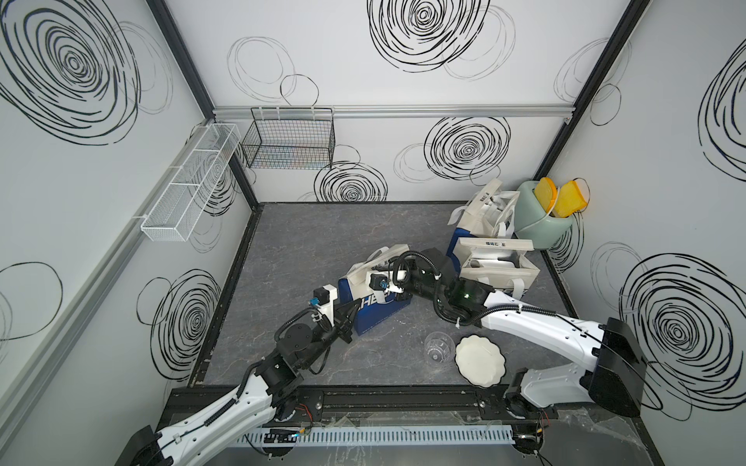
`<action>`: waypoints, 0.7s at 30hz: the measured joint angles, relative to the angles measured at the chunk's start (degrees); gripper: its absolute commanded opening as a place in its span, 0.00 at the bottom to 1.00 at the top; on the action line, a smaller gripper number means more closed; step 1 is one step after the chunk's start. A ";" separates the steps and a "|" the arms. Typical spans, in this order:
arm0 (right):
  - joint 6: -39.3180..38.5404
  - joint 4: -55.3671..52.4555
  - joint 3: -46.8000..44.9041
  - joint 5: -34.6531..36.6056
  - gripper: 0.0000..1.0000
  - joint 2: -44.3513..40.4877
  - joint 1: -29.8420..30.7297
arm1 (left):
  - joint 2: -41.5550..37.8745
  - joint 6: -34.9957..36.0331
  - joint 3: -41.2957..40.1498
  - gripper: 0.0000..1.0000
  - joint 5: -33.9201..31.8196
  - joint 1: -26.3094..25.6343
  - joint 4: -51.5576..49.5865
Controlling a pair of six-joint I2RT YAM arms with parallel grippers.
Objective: Open the takeout bag
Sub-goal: Open the takeout bag at the center of the board.
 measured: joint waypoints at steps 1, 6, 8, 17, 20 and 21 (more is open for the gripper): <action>0.96 -0.15 0.00 -0.87 0.00 -0.13 -0.35 | 0.00 0.00 0.00 0.00 0.00 0.00 0.02; 4.39 -0.52 0.17 -4.57 0.00 -0.28 -1.62 | 0.00 0.00 0.00 0.00 0.00 0.00 0.07; 5.44 -0.70 0.37 -5.29 0.00 -0.28 -1.88 | 0.00 0.00 0.00 0.00 0.00 0.00 0.09; 9.42 -2.56 2.16 -7.89 0.00 -0.22 -3.02 | -0.11 0.00 0.00 0.00 -0.17 0.00 0.46; 10.58 -2.64 2.25 -8.90 0.00 -0.22 -3.45 | -0.13 0.00 0.00 0.00 -0.17 0.00 0.46; 10.97 -2.69 2.32 -9.14 0.00 -0.22 -3.56 | -0.13 0.00 0.00 0.00 -0.17 0.00 0.46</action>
